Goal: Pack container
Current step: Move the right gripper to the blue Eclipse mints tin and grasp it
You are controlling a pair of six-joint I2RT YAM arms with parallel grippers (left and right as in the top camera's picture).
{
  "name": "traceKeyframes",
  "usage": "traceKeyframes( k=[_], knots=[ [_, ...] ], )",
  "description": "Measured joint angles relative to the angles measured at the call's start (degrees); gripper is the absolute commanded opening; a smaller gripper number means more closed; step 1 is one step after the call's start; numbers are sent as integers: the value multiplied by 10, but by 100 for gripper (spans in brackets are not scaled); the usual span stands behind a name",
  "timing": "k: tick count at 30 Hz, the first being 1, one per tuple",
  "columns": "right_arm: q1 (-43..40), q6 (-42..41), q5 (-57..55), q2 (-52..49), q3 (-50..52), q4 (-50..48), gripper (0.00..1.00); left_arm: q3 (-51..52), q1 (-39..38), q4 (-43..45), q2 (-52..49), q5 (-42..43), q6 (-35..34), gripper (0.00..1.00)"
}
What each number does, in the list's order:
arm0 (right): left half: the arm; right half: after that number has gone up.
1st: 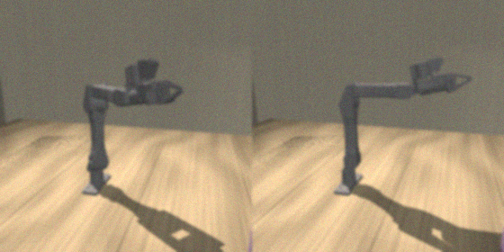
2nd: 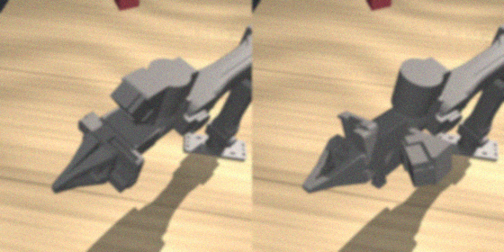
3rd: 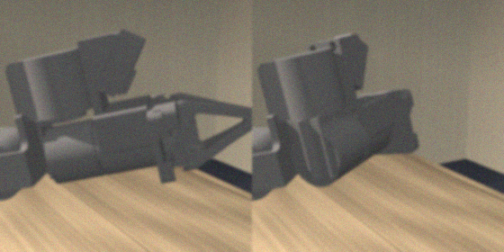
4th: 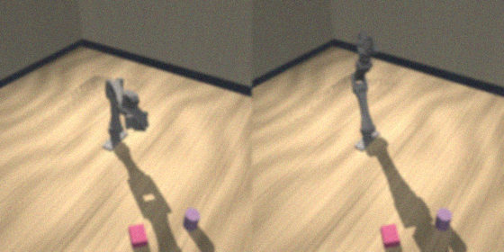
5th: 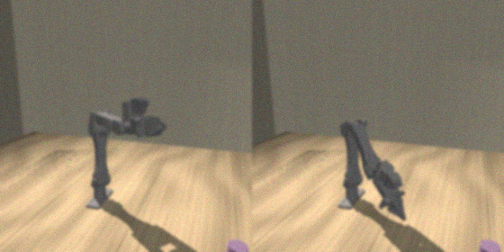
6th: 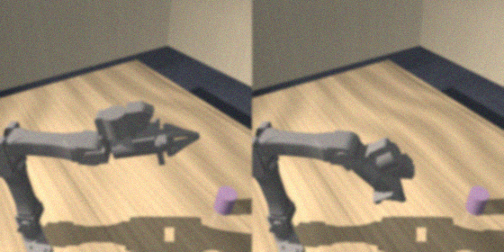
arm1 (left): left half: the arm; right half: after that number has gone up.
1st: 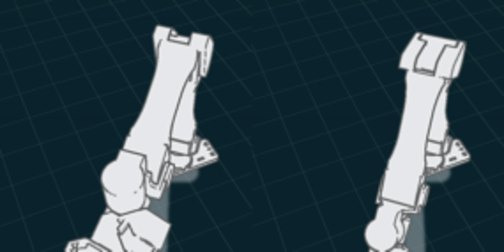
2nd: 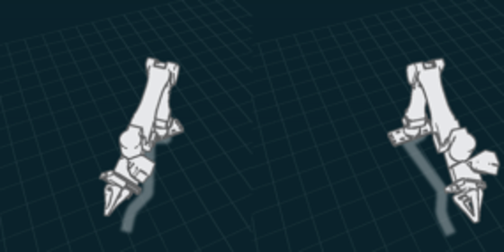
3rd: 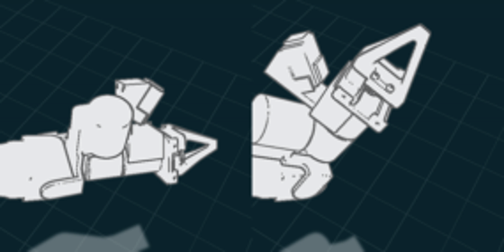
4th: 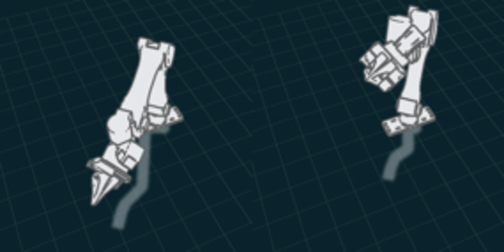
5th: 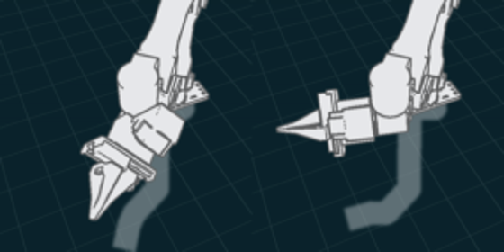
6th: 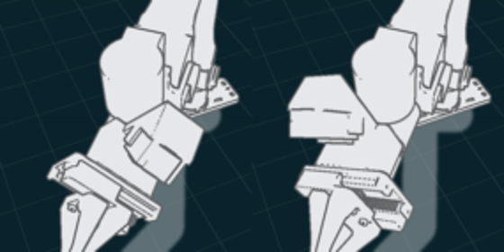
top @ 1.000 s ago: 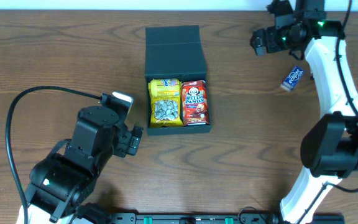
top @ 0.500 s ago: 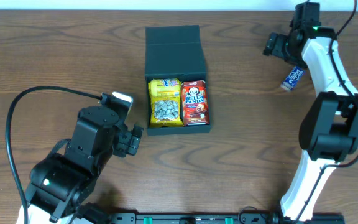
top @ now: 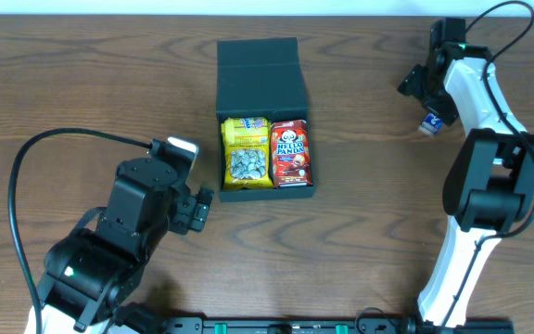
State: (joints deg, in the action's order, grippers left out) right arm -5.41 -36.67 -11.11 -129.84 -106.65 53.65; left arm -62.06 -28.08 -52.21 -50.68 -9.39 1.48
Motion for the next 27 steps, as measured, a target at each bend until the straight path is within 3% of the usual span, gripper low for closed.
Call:
traceKeyframes(
  k=[7, 15, 27],
  knots=[
    [-5, -7, -31, 0, 0, 23, 98, 0, 0, 0, 0, 0, 0, 95],
    [-37, 60, 24, -1, 0, -19, 97, 0, 0, 0, 0, 0, 0, 95],
    [-43, 117, 53, -29, 0, -28, 87, 0, 0, 0, 0, 0, 0, 95]
  ],
)
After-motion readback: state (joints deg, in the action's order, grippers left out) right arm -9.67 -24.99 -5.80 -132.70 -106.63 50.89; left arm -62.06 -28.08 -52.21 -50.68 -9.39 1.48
